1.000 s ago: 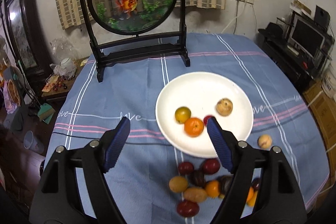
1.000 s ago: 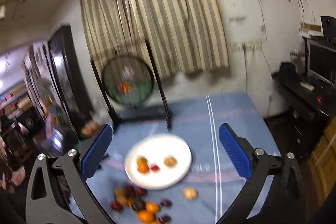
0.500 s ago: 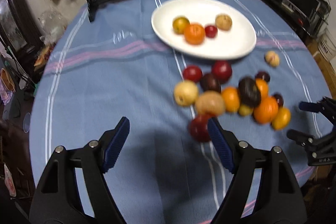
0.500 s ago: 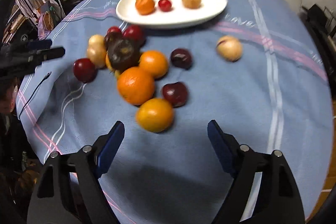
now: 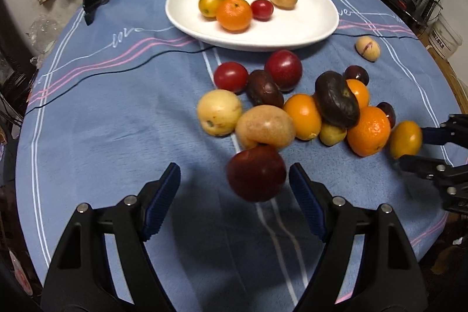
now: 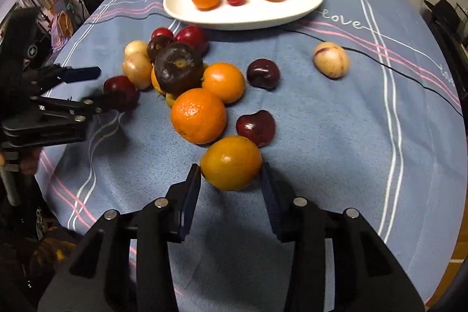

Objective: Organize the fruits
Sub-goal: 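Grasp a dark red plum with the left gripper while the right gripper grasps a yellow-orange fruit, then lower plum and yellow-orange fruit onto the white plate and open both grippers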

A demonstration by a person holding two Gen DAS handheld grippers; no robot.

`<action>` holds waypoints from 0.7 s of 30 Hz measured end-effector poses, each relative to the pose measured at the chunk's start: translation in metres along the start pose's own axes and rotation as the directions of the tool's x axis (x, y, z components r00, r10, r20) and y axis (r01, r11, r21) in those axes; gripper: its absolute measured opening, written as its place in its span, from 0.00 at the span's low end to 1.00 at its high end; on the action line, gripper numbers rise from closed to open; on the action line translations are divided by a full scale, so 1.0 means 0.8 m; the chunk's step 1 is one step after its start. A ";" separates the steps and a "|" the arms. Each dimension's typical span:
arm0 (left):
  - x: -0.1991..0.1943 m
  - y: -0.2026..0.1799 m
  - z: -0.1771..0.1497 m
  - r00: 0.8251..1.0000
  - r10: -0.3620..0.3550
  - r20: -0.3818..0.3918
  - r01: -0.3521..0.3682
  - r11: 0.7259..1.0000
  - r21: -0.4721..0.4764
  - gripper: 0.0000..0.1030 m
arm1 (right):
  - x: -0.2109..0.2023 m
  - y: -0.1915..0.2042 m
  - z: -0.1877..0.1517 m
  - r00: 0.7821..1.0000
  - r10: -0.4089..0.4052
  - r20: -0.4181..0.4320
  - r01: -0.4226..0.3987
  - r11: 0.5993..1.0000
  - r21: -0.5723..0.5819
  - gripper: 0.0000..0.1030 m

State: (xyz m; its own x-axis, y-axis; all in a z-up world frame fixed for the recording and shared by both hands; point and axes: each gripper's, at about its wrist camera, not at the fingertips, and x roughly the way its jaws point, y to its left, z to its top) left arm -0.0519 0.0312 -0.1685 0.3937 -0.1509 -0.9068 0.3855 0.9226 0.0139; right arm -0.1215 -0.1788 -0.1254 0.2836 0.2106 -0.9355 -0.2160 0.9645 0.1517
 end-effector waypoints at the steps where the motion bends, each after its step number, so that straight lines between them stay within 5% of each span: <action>1: 0.005 0.000 0.001 1.000 -0.004 -0.007 0.004 1.000 -0.003 0.75 | -0.002 -0.001 -0.001 1.000 -0.003 0.001 0.003 1.000 0.000 0.41; 5: 0.010 -0.002 0.004 0.994 -0.099 -0.037 0.098 0.995 -0.024 0.42 | -0.003 -0.007 -0.005 1.000 -0.010 -0.002 0.010 1.000 0.005 0.41; 15: -0.039 0.021 0.013 0.994 -0.103 0.025 0.105 0.991 -0.083 0.41 | -0.015 -0.022 0.001 1.000 -0.006 0.024 0.006 1.000 0.017 0.41; 21: -0.087 0.032 0.069 0.987 -0.059 0.146 0.073 0.993 -0.090 0.41 | -0.068 -0.022 0.061 0.985 0.013 0.171 -0.008 1.000 -0.030 0.40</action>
State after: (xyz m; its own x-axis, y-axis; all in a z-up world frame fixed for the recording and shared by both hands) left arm -0.0231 0.0459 -0.0821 0.4881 -0.2553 -0.8346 0.3361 0.9375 -0.0903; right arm -0.0879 -0.1999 -0.0616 0.4362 0.2473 -0.8652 -0.2463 0.9576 0.1496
